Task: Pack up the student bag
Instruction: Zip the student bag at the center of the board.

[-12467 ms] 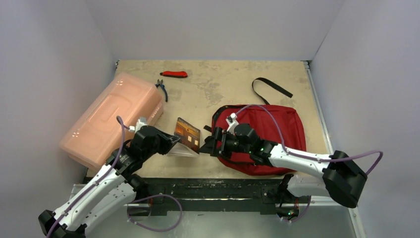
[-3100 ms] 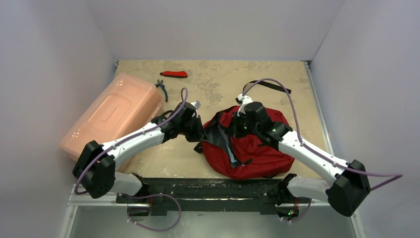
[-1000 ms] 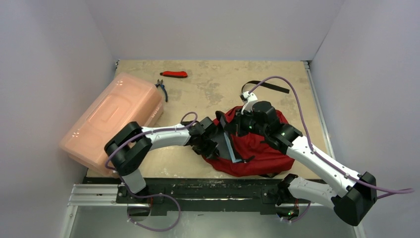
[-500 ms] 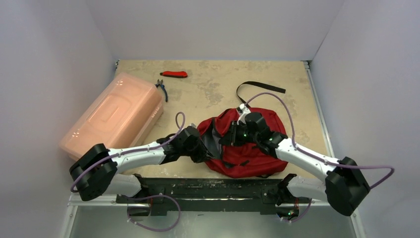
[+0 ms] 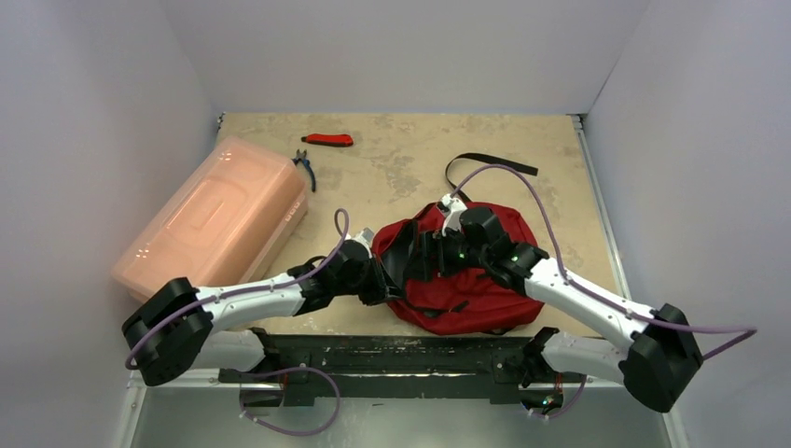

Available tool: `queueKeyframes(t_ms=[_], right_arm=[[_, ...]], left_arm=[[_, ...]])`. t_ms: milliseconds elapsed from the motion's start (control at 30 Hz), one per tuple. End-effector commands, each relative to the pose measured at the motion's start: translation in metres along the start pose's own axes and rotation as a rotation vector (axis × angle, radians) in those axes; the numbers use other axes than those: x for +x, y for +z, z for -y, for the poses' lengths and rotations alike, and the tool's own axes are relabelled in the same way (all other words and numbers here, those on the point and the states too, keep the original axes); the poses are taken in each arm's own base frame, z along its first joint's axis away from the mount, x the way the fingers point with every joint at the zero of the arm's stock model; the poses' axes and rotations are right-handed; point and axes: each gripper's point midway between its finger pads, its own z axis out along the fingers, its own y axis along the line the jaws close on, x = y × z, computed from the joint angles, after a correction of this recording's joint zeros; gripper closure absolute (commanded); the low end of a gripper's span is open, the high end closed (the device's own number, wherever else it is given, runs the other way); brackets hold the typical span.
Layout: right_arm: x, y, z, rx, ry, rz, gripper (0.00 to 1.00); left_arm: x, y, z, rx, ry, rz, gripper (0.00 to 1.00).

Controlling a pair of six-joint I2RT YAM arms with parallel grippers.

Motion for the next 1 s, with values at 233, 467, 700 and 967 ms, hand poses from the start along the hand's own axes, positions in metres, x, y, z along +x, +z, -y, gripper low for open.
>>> queueKeyframes(t_ms=[233, 467, 700, 967], right_arm=[[0.051, -0.024, -0.117, -0.280, -0.365, -0.008, 0.17], [0.041, -0.010, -0.150, -0.413, -0.342, 0.068, 0.25], [0.045, 0.019, -0.087, -0.098, -0.487, 0.003, 0.25], [0.061, 0.011, -0.049, 0.048, -0.431, -0.054, 0.22]], left_arm=[[-0.014, -0.015, 0.036, 0.178, 0.120, 0.069, 0.99], [-0.012, -0.015, 0.036, 0.213, 0.102, 0.060, 1.00], [-0.011, -0.018, 0.038, 0.249, 0.102, 0.069, 1.00], [-0.012, -0.022, 0.037, 0.257, 0.111, 0.083, 1.00]])
